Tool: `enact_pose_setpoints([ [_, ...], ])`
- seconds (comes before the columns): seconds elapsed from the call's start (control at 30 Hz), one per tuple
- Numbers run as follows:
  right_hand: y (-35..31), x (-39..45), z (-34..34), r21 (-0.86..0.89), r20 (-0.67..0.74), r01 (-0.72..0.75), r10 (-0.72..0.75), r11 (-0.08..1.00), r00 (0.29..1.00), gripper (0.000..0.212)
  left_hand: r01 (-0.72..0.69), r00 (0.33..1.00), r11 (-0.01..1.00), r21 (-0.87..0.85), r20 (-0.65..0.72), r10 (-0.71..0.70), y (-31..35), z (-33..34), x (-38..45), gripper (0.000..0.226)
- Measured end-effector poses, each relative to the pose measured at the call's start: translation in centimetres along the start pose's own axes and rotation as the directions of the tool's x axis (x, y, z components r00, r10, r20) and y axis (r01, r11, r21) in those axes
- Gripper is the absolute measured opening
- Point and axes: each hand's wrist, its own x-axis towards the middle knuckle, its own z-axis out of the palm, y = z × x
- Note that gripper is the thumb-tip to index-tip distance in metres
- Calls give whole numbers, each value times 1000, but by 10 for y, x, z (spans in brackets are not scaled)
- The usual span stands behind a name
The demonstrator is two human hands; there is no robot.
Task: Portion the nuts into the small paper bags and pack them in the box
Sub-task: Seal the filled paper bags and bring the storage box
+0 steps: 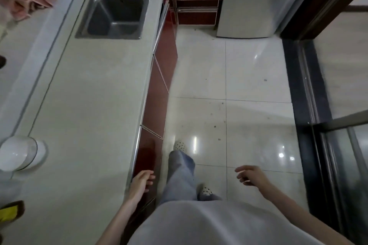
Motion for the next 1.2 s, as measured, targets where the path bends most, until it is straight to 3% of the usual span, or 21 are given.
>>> enact_pose_setpoints([
  [0.23, -123, 55, -12, 67, -67, 25, -21, 997, 998, 30, 36, 995, 997, 69, 95, -42, 108, -5, 76, 20],
  [0.33, -161, 81, -12, 91, -84, 10, -2, 996, 996, 30, -10, 992, 994, 110, 130, -4, 172, -5, 115, 19],
  [0.57, -194, 115, -34, 187, -139, -169, 197, 968, 971, 30, -141, 973, 979, 150, 205, 108, 337, 2, 191, 21],
  [0.7, -219, 141, -55, 138, -175, -247, 269, 959, 947, 30, -185, 966, 969, 166, 209, 149, 422, 18, 233, 20],
  [0.83, -282, 183, -85, 85, -144, -228, 239, 970, 960, 28, -206, 966, 969, 138, 190, 178, 491, 42, 274, 22],
  [0.97, -369, 222, -127, 145, -153, -199, 221, 969, 963, 32, -129, 981, 986, 107, 156, 112, 547, 64, 296, 22],
  [1.07, -448, 260, -158, 144, -141, -106, 127, 984, 982, 30, -145, 983, 988, 58, 122, 137, 581, 84, 314, 22],
  [1.2, -544, 287, -186, 69, -113, 0, 8, 998, 994, 30, -73, 994, 997, 28, 84, 71, 602, 94, 327, 24],
])
